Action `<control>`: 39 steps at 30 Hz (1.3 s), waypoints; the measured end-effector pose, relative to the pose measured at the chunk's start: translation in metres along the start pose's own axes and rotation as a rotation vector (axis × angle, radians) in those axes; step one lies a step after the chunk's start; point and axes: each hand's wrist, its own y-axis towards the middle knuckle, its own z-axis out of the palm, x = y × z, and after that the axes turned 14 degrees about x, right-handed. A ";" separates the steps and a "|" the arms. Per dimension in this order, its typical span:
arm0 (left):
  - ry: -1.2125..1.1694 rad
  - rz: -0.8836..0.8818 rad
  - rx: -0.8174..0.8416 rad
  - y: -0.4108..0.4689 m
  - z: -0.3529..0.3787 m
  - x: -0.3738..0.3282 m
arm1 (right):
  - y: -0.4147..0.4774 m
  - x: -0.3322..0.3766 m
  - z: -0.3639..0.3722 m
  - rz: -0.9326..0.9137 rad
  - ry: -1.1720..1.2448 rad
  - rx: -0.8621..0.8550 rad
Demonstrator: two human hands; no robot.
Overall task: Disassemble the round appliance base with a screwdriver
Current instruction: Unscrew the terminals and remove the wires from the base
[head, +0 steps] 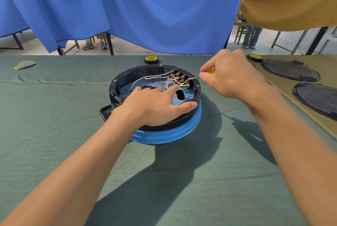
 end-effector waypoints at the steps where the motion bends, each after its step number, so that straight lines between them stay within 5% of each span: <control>1: 0.001 -0.003 0.002 0.000 0.000 0.000 | 0.000 0.001 0.000 0.011 0.010 0.005; 9: 0.016 0.001 0.033 -0.002 -0.003 -0.003 | 0.018 0.006 -0.019 0.043 0.116 0.105; 16: 0.013 0.012 0.041 -0.003 -0.004 -0.004 | 0.032 -0.011 -0.032 0.265 0.479 0.258; 24: 0.011 0.005 0.042 -0.002 -0.003 -0.004 | -0.007 0.000 0.004 0.065 0.121 -0.044; 29: 0.018 0.010 0.043 -0.002 -0.003 -0.004 | -0.009 -0.001 0.012 0.001 0.042 -0.075; 39: 0.003 0.022 0.084 -0.003 -0.005 -0.003 | 0.031 -0.028 -0.020 0.185 0.506 0.189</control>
